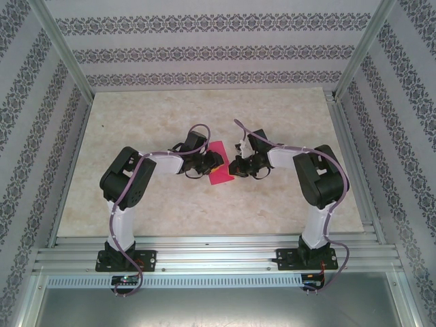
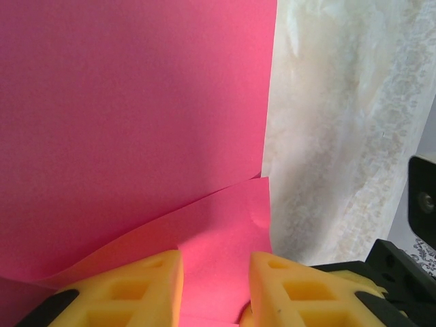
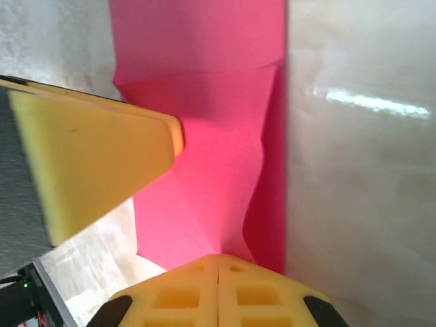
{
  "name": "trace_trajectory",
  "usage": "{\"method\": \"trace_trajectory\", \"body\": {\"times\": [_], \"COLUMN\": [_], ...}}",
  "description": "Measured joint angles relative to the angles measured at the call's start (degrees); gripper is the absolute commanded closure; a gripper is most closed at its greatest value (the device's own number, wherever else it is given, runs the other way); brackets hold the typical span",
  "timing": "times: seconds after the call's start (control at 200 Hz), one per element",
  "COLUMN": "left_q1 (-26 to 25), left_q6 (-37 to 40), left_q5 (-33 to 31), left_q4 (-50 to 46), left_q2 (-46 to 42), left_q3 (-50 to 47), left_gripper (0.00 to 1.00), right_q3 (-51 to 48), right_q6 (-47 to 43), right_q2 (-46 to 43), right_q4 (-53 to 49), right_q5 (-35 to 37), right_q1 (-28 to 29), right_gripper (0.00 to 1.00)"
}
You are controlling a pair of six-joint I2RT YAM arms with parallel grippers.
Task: Fold a paper plane with a square sheet of paper (pick it up from the middle)
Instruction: Fold the triangle a second time at the center of the table.
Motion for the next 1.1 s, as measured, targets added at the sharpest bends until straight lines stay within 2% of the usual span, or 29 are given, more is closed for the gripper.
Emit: {"method": "trace_trajectory", "body": {"times": [0.455,0.699,1.099], "left_q1": [0.0,0.0,0.0], "left_q6": [0.0,0.2,0.2], "left_q5": [-0.2,-0.2,-0.2], "left_q4": [-0.1,-0.2,-0.2], "left_q2": [0.0,0.0,0.0], "left_q3": [0.0,0.0,0.0], "left_gripper": [0.67,0.67,0.67], "right_q3": [-0.4,-0.4,0.0], "right_q6": [-1.2,-2.1,-3.2], "right_q2": [0.8,-2.1,-0.6], "right_q4": [-0.5,-5.1,-7.4], "right_q5": [-0.3,-0.1,0.9], "right_q1": [-0.2,0.5,0.4], "right_gripper": [0.94,0.92,0.93]}}
